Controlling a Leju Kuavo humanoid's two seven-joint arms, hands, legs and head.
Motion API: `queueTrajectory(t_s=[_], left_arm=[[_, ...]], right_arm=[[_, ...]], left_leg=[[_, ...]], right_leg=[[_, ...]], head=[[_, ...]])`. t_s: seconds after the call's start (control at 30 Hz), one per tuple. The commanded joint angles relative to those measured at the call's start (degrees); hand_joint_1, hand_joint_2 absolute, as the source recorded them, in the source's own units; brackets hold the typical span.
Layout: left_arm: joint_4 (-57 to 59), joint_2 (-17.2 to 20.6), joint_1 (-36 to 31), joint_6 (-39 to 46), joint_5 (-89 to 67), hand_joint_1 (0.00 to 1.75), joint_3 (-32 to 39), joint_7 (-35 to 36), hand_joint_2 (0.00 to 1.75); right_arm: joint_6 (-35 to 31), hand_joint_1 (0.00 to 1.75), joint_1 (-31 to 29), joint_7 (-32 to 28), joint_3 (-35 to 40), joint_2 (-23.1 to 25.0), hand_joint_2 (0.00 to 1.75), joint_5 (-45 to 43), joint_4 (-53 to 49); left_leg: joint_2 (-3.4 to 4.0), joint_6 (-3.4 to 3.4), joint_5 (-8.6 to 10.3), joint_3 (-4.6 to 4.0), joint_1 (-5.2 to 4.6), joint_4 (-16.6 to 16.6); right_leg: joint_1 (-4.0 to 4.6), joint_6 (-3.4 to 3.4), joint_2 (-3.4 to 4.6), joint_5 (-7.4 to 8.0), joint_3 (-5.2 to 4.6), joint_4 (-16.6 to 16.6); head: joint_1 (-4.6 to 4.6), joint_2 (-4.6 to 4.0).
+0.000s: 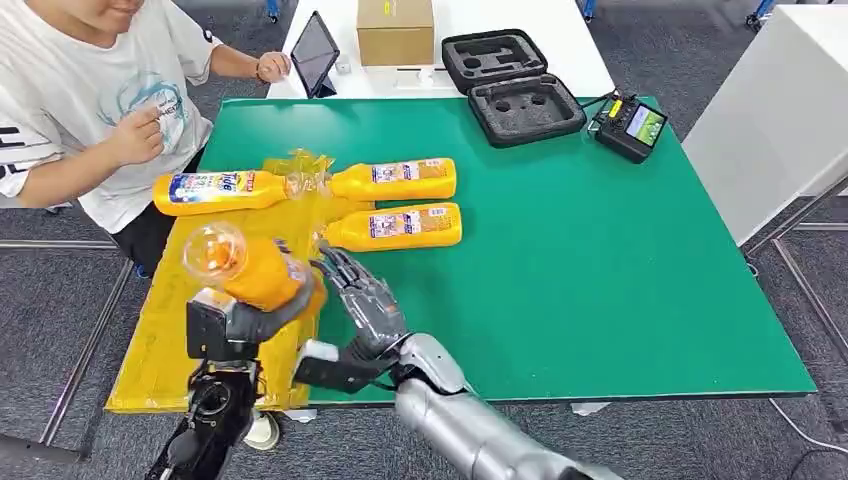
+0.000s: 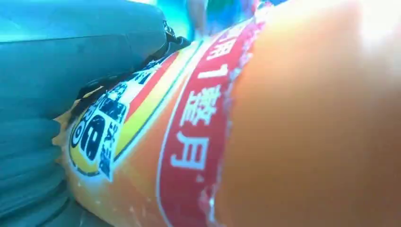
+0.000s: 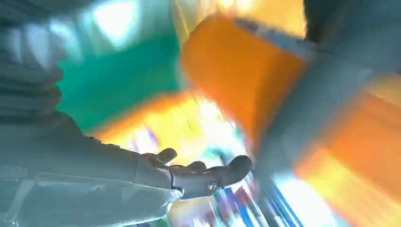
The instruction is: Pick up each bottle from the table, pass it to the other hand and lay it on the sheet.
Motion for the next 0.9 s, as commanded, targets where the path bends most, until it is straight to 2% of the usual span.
queueTrajectory(t_s=[0.03,0.13,0.47,0.5,0.53,0.57,0.6,0.63,0.67,0.7,0.73,0.9], left_arm=[[-0.89,1.75,-0.35,12.94,-10.59,1.75,6.46,-0.63,1.75],[2.17,2.46,-2.15,15.29,-13.89,1.75,6.46,-0.63,1.75],[2.67,2.5,-2.49,15.24,-13.92,1.75,6.59,-0.63,1.75],[4.32,2.35,-3.27,17.94,-21.66,1.75,8.06,-0.24,1.75],[8.28,4.43,-5.22,16.98,-28.21,1.75,5.94,5.12,1.75],[10.38,5.15,-6.97,17.49,-32.12,1.75,5.6,6.96,1.75],[15.69,6.32,-10.36,16.31,-39.28,1.75,4.76,11.13,1.75],[20.17,7.28,-13.46,13.87,-43.39,1.75,3.5,13.87,1.75],[25.21,7.6,-16.67,14.87,-49.24,1.75,2.67,16.4,1.75],[30.98,8.08,-20.42,10.29,-52.76,1.75,1.34,19.51,1.75],[36.63,8.41,-23.71,9.02,-55.69,1.75,0.16,20.78,1.75],[49.99,9.42,-29.75,-1.31,-61.12,1.75,-2.08,26.96,1.75]], right_arm=[[-2.23,0.0,12.08,-2.86,-9.82,-3.21,0.0,11.57,-34.66],[-2.23,0.0,12.45,-6.13,-9.03,-2.34,0.0,7.69,-35.43],[-2.23,0.0,12.46,-6.22,-8.94,-2.31,0.0,7.52,-35.44],[-2.23,0.0,12.79,-9.76,-9.15,-1.78,0.0,3.64,-35.93],[-1.57,0.0,12.32,-11.16,-6.37,-2.73,0.0,-3.1,-35.75],[0.26,0.0,11.6,-11.19,-3.96,-3.97,0.0,-7.05,-35.82],[5.14,0.0,10.58,-10.8,-1.27,-4.75,0.0,-10.79,-35.63],[9.81,0.0,9.54,-10.4,0.85,-5.1,0.0,-12.91,-34.64],[12.22,0.0,8.53,-9.92,2.32,-4.91,0.0,-12.69,-33.44],[13.76,0.0,7.47,-10.29,4.08,-4.18,0.0,-12.03,-31.99],[15.34,0.0,5.99,-10.26,6.03,-3.68,1.75,-11.13,-30.5],[17.2,0.0,3.62,-9.94,10.32,-2.15,1.75,-11.97,-27.44]], left_leg=[[-0.18,-0.05,-0.14,0.23,0.04,0.01],[-0.22,-0.05,-0.09,0.12,0.04,0.04],[-0.15,-0.04,-0.05,0.18,0.03,-0.05],[-0.13,-0.04,-0.04,0.15,0.03,-0.05],[-0.16,-0.05,-0.1,0.28,0.04,-0.05],[-0.14,-0.04,-0.05,0.19,0.04,-0.06],[-0.13,-0.04,-0.02,0.13,0.02,-0.05],[-0.21,-0.08,-0.06,0.28,0.04,-0.05],[-0.27,-0.07,0.0,0.23,0.03,-0.06],[-0.25,-0.05,0.05,0.14,0.01,-0.06],[-0.31,-0.09,0.05,0.22,0.05,-0.05],[-0.07,-0.23,0.05,0.35,0.11,-0.05]], right_leg=[[0.03,-0.03,-0.12,-0.18,0.29,0.0],[0.03,-0.05,-0.2,-0.17,0.18,0.04],[0.01,-0.04,-0.12,-0.09,0.23,-0.05],[0.01,-0.03,-0.11,-0.07,0.19,-0.05],[0.02,-0.05,-0.12,-0.13,0.32,-0.04],[0.02,-0.05,-0.12,-0.07,0.23,-0.05],[0.01,-0.04,-0.12,-0.05,0.16,-0.04],[0.03,-0.07,-0.17,-0.12,0.33,-0.03],[0.02,-0.06,-0.25,-0.08,0.29,-0.03],[0.0,-0.05,-0.26,-0.04,0.2,-0.02],[0.04,-0.09,-0.29,-0.05,0.29,-0.01],[0.05,-0.29,-0.04,0.06,0.3,0.01]], head=[[-0.02,0.0],[0.02,0.0],[-0.02,0.0],[-0.02,0.0],[0.0,0.0],[-0.02,0.0],[-0.02,0.0],[-0.02,0.0],[-0.02,0.0],[0.0,0.0],[0.0,0.0],[0.0,0.0]])
